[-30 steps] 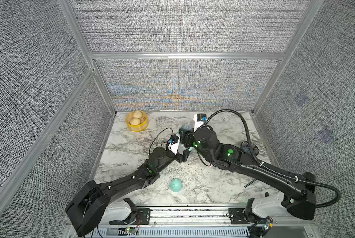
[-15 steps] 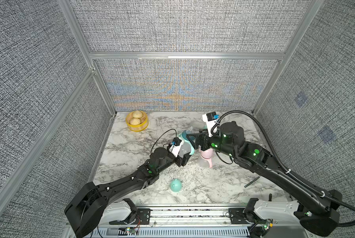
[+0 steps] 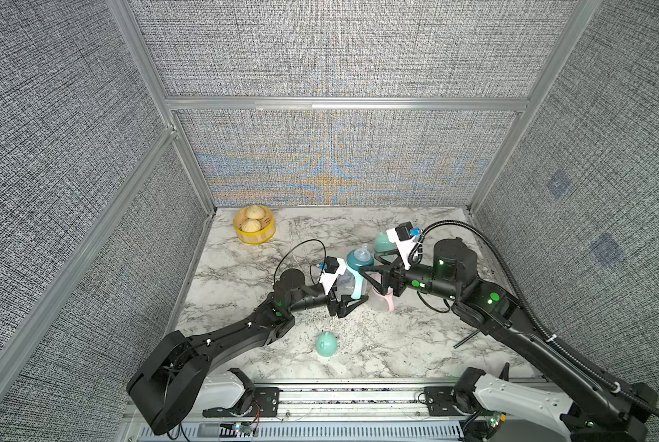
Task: Assemble the baby bottles
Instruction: Screw the nipple onto the baby bottle.
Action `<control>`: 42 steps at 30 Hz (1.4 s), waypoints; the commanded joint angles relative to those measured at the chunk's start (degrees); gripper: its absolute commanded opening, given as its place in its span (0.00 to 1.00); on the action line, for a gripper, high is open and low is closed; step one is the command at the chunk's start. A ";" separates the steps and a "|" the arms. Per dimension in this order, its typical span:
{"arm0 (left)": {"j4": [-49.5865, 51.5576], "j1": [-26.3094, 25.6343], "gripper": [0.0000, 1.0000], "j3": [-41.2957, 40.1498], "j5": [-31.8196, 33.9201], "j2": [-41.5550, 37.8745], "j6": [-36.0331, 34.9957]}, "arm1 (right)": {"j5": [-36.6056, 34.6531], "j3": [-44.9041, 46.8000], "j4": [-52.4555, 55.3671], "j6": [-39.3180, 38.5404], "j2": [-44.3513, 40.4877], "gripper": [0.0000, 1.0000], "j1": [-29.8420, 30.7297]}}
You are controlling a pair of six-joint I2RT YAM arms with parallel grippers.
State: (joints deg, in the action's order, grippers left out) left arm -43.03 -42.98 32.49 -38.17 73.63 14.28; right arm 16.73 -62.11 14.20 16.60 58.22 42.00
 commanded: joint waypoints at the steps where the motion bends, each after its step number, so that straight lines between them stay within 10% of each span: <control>1: -4.25 0.26 0.00 0.95 -5.77 0.61 2.36 | 2.33 0.41 -3.70 -0.35 0.29 0.81 -0.23; 28: -3.14 0.26 0.00 1.17 -7.01 1.48 2.58 | 4.62 -0.12 -4.79 1.06 2.94 0.76 -1.30; 42: 9.11 0.22 0.00 2.57 10.42 0.03 -5.39 | -5.22 -1.53 -2.42 2.31 5.03 0.28 1.10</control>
State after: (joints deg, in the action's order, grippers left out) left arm -38.50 -42.94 34.39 -38.20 73.73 12.21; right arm 17.87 -63.09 10.74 17.89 62.72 41.85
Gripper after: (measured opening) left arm 0.779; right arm 0.666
